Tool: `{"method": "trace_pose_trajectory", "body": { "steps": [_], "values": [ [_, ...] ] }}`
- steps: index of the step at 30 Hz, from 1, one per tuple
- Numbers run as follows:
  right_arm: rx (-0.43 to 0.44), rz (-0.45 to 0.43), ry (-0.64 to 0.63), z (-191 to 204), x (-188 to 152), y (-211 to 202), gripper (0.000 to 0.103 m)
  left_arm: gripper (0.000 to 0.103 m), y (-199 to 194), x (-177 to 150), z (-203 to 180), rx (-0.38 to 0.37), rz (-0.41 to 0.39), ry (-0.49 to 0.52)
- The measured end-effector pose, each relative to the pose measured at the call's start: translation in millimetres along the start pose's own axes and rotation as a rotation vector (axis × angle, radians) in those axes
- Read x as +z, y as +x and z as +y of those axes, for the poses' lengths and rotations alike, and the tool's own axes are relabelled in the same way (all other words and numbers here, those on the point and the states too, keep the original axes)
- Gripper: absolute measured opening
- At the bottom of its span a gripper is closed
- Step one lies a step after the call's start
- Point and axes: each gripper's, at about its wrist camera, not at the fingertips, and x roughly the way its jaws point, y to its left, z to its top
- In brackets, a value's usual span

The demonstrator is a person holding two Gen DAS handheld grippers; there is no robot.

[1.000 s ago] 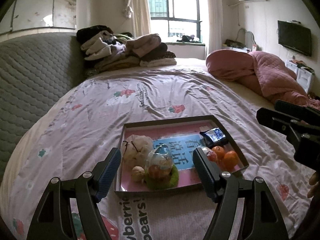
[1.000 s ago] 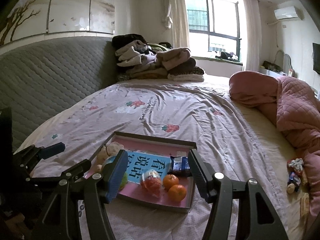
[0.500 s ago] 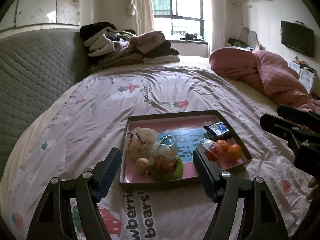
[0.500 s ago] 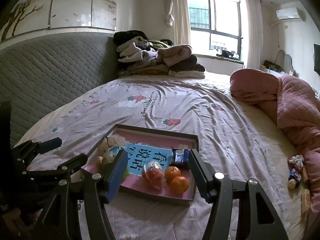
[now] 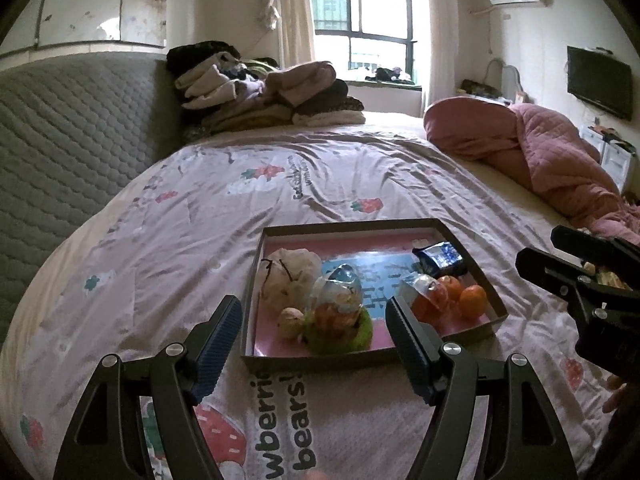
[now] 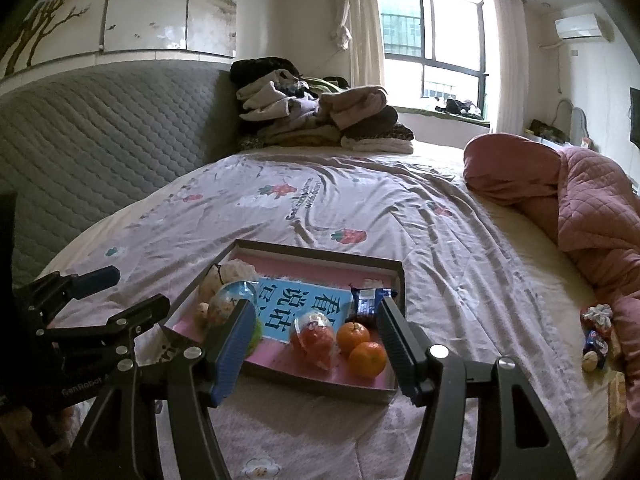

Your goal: Organize objects

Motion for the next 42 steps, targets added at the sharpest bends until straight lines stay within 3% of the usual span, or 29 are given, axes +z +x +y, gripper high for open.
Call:
{"method": "trace_pose_trajectory", "body": {
  "steps": [42],
  "values": [
    [-0.005,0.054,0.012,9,-40,16,0.063,0.075,13,-43,5,0.047,0.079,0.004]
  ]
}}
